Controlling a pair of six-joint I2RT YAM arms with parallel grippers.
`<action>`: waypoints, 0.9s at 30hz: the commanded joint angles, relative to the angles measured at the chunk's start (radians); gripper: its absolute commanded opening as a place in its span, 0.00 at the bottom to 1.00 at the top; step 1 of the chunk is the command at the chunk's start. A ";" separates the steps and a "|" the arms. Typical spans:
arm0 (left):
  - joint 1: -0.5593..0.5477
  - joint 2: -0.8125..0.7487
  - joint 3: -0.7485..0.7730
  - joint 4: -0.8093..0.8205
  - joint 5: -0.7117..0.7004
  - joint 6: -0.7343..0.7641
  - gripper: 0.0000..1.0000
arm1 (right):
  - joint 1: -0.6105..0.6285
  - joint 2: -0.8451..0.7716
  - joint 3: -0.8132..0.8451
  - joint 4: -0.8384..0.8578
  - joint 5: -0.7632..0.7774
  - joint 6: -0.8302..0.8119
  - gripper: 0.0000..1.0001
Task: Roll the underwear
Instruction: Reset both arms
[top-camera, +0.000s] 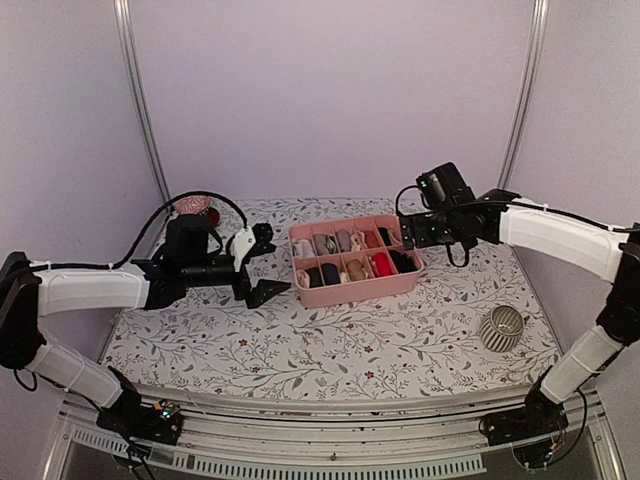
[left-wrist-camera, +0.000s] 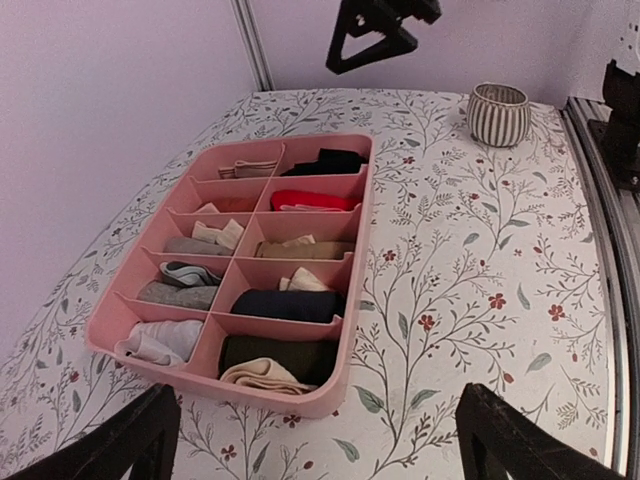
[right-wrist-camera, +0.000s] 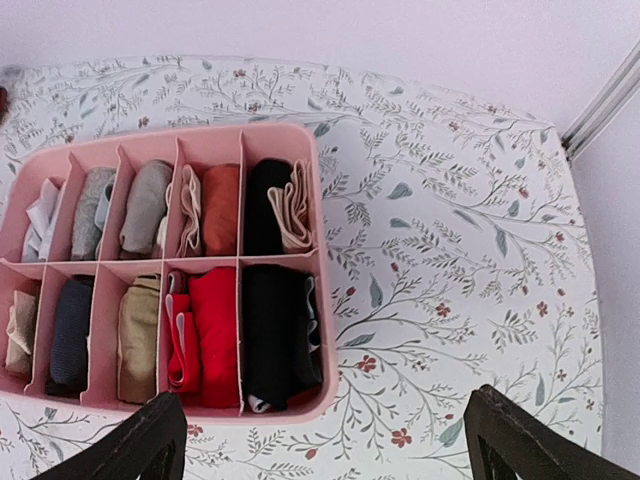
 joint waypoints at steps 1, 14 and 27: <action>0.041 -0.010 0.023 0.049 -0.099 -0.071 0.99 | 0.004 -0.256 -0.215 0.227 0.004 -0.088 0.99; 0.418 -0.201 0.006 -0.058 -0.020 -0.187 0.99 | -0.024 -0.658 -0.605 0.391 0.090 -0.042 0.99; 0.537 -0.221 -0.189 0.153 -0.273 -0.224 0.98 | -0.024 -0.673 -0.733 0.485 0.170 -0.001 0.99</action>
